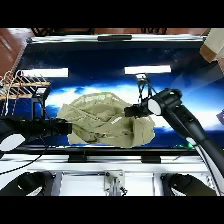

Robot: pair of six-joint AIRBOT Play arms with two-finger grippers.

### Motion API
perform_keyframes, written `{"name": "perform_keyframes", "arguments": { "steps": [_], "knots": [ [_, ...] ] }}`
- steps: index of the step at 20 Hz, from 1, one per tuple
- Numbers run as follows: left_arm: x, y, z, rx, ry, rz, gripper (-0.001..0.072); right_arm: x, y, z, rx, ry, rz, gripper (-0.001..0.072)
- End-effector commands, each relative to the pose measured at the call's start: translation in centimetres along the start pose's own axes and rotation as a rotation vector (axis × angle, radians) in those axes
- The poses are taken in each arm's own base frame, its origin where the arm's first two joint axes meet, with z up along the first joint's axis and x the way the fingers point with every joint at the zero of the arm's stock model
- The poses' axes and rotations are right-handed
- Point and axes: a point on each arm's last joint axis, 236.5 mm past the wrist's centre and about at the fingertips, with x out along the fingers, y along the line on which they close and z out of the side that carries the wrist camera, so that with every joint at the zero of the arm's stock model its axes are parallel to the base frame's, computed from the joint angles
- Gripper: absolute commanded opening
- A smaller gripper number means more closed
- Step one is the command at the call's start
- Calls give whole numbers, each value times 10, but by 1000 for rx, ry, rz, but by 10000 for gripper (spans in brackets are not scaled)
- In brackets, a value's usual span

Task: Fold the shirts.

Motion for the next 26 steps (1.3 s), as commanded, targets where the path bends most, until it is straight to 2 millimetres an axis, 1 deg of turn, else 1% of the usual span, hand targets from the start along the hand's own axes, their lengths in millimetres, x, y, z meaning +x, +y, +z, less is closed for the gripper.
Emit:
{"name": "perform_keyframes", "arguments": {
  "steps": [1,2,3,4,6,7,8,9,10,11,13,14,15,17,18,19,20,21,23,24,26],
  "knots": [
    [0,-23,10,-4,-53,-86,43,26,28,21,45,-66,107,54],
    [0,-24,10,-2,-52,-87,43,23,37,30,65,-101,150,54],
    [0,-23,10,17,-53,-85,43,21,41,37,71,-132,169,54],
    [0,-21,8,70,-50,-76,44,19,40,41,64,-148,163,54],
    [1,-10,4,110,-30,-31,43,20,32,36,46,-132,129,63],
    [1,-7,5,117,-32,-16,43,21,29,29,43,-103,116,111],
    [1,-5,6,122,-37,-9,43,22,27,21,39,-67,103,285],
    [1,-4,7,125,-39,-3,43,23,23,13,34,-34,85,429],
    [1,-3,7,127,-41,1,43,24,18,6,24,-5,65,445],
    [1,-3,8,128,-42,3,43,23,16,0,-5,18,54,445],
    [1,-1,8,131,-45,8,43,23,23,-11,-59,52,53,446],
    [1,0,9,135,-48,15,43,24,30,-19,-79,76,54,448],
    [1,2,10,138,-50,21,43,27,36,-30,-112,114,41,449],
    [1,3,11,142,-53,27,43,35,31,-58,-166,214,-58,461],
    [1,3,11,142,-53,27,43,42,33,-69,-185,256,-81,613],
    [1,3,11,142,-53,27,43,49,41,-78,-194,289,-72,645],
    [1,3,11,142,-53,27,43,57,48,-87,-195,326,-58,644],
    [1,3,11,142,-53,27,43,63,51,-94,-191,357,-59,644],
    [1,3,10,141,-51,28,43,72,42,-104,-192,407,-102,644],
    [1,3,10,141,-51,28,43,73,33,-102,-180,403,-146,643],
    [1,3,10,141,-51,28,43,74,14,-89,-94,344,-249,641]
  ]
}}
